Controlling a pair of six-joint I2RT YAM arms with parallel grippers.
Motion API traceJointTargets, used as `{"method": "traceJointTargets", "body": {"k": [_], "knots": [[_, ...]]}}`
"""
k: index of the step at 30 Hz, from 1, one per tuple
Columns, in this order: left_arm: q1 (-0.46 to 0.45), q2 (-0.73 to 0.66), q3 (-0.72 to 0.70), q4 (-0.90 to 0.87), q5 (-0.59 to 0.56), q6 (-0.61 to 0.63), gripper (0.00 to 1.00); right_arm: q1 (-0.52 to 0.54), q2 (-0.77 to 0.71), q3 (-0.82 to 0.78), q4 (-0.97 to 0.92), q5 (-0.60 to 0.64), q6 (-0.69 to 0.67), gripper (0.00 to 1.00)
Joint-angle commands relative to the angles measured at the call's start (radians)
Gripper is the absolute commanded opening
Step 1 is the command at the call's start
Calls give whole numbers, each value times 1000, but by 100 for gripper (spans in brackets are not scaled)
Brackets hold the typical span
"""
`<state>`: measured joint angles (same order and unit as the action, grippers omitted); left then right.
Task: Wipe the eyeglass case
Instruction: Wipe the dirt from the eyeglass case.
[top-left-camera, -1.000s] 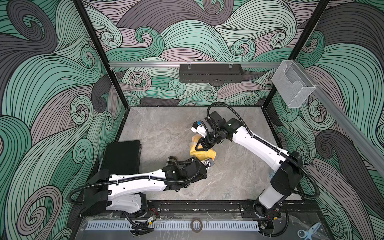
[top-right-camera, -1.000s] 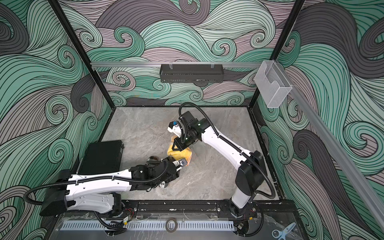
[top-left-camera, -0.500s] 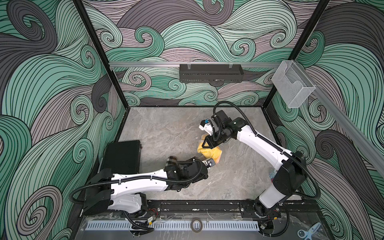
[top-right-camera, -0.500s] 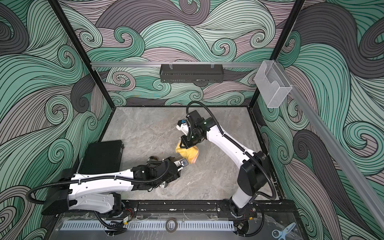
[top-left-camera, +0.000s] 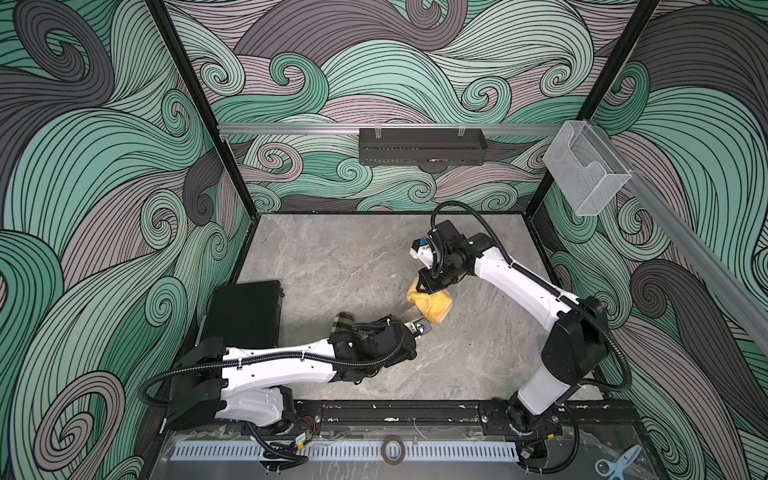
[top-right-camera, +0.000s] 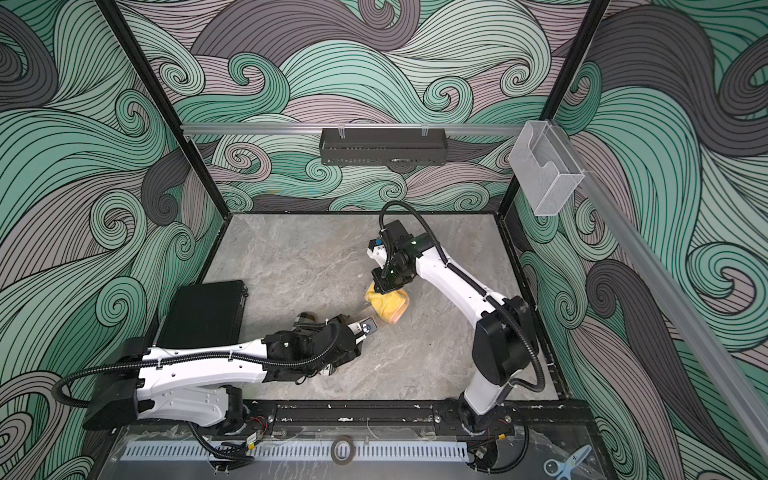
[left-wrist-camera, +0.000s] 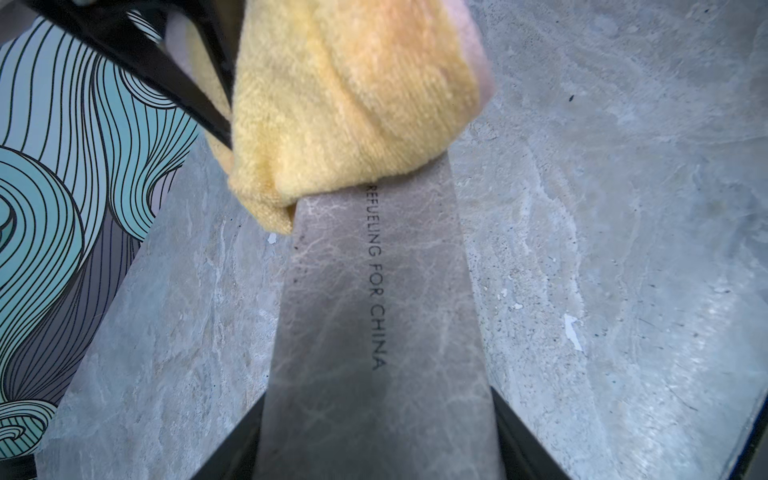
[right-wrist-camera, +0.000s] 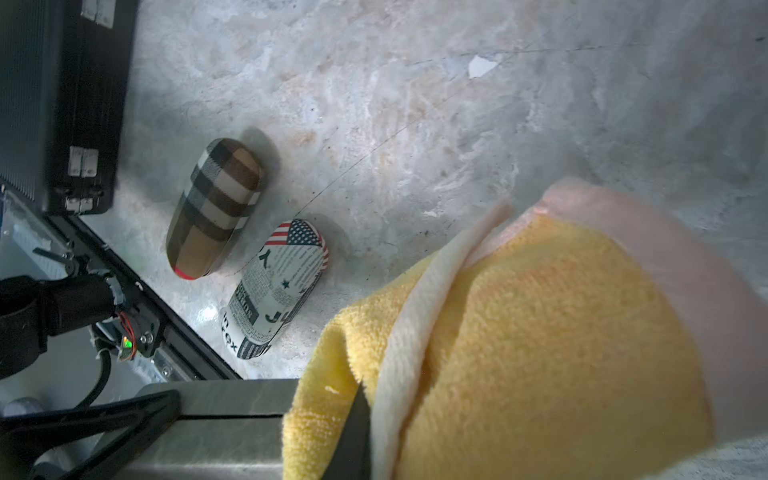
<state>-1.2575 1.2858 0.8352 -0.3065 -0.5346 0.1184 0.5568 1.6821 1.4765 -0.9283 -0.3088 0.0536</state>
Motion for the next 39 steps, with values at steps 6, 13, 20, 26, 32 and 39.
{"method": "traceJointTargets", "body": {"k": [6, 13, 20, 26, 32, 39], "knots": [[-2, -14, 17, 68, -45, -31, 47, 109, 3, 29, 18, -326, -51, 0], [-2, -20, 12, 73, -51, -38, 47, 103, -7, -15, 9, -165, -36, 0], [-2, -45, -11, 73, -64, -55, 47, 40, -24, -69, -14, 98, 15, 0], [-2, -51, -11, 65, -70, -58, 47, 78, -28, -30, 36, -90, 14, 0], [-2, -51, -11, 58, -73, -73, 47, 103, -31, -44, 103, -399, -10, 0], [-2, -55, -15, 65, -85, -81, 47, 64, -42, -88, 57, -72, 19, 0]]}}
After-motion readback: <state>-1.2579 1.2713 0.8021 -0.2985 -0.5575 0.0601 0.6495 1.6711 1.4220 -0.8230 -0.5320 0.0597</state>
